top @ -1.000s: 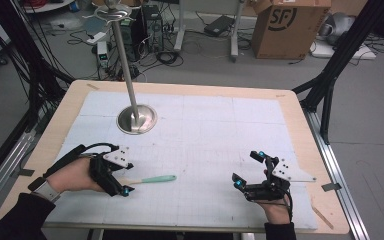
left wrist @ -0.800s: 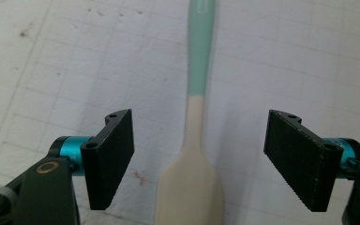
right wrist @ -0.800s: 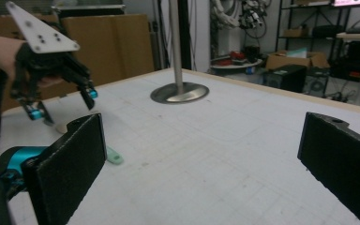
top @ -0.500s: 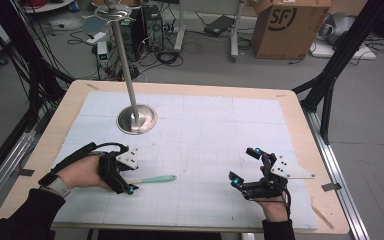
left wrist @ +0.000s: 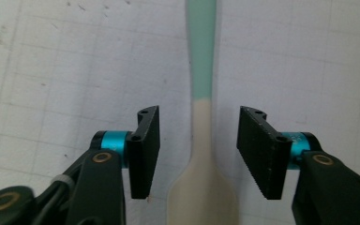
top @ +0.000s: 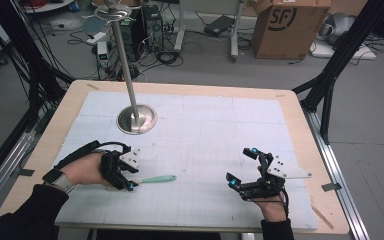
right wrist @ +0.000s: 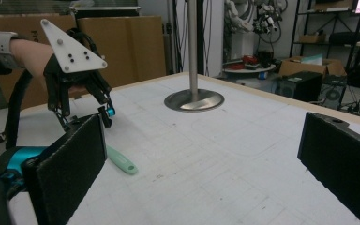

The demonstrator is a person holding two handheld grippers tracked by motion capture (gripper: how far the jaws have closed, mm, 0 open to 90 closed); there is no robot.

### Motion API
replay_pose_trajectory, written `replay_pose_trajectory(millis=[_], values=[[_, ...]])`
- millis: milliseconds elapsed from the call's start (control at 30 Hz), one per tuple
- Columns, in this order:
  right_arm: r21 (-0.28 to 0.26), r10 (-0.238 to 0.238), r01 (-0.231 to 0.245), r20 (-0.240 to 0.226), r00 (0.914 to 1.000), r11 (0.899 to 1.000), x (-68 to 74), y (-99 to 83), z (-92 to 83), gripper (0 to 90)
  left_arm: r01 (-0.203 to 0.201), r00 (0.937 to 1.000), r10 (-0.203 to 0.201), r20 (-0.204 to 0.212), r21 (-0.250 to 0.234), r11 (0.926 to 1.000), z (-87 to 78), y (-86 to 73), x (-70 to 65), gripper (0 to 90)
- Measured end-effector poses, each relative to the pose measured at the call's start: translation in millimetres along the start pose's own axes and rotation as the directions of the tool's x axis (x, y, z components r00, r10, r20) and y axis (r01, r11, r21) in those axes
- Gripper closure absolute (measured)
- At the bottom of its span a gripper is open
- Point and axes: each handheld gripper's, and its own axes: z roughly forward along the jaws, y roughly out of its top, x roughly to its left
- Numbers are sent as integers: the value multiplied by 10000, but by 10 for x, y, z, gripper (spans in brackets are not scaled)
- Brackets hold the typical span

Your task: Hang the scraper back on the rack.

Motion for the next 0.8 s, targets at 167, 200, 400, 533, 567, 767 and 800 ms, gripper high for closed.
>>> replay_pose_trajectory(millis=[167, 200, 400, 533, 567, 767, 800], values=[[39, 18, -18, 21, 10000, 10000, -1, -16, 10, 5, -334, 9994, 335, -5, 285, 9990, 38, 13, 12, 577], [78, 17, -17, 19, 10000, 10000, 2, -18, 10, 5, -378, 9993, 378, 5, 345, 9987, 52, 15, 16, 590], [82, 53, -54, 49, 10000, 10000, -16, -21, 4, 5, -429, 9985, 411, 357, 516, 9977, 77, 21, 38, 657], [128, 87, -88, 44, 10000, 9999, -26, -25, 33, 5, -576, 9977, 547, 387, 778, 9953, 89, 63, -1, 735], [144, 40, -41, 29, 10000, 9999, -27, -27, 42, 5, -636, 9974, 600, 402, 945, 9935, 90, 84, 5, 741], [31, 29, -28, -7, 10000, 10000, -14, -18, 36, 5, -306, 9952, 158, 966, 1533, 9877, 125, 172, 97, 770], [34, 78, -78, -5, 10000, 10000, -15, -17, 26, 5, -204, 9943, 35, 1064, 1584, 9872, 129, 179, 116, 789]])
